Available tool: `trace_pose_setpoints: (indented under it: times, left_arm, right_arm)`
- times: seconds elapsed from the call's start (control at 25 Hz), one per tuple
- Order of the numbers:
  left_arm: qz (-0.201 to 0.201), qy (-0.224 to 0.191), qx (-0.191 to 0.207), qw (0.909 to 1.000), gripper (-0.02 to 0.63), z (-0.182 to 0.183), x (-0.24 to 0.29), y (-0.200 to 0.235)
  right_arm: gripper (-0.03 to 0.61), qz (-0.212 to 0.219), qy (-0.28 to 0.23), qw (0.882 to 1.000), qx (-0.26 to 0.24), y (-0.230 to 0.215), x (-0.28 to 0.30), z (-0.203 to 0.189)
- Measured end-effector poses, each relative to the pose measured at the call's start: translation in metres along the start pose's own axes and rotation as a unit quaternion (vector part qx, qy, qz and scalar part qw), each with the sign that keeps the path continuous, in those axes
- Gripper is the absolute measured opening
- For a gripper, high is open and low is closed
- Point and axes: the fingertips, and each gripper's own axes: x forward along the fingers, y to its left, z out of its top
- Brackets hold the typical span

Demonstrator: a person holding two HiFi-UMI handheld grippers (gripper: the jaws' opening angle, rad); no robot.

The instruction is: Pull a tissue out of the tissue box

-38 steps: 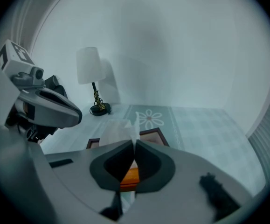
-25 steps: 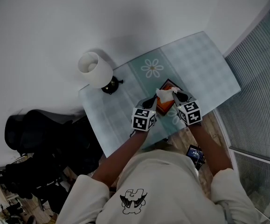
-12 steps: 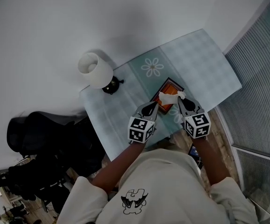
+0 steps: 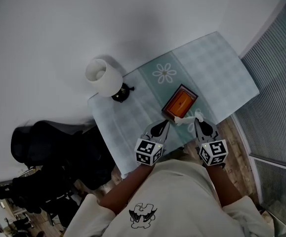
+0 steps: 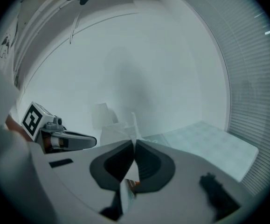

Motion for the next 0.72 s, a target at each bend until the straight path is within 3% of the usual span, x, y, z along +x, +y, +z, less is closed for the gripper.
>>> trace_pose_setpoints:
  times: [0.72]
  left_arm:
    - [0.003,0.010,-0.004,0.9999,0.006,-0.007,0.007,0.003]
  right_arm:
    - [0.014,0.001,0.001,1.000,-0.005,0.007,-0.002,-0.011]
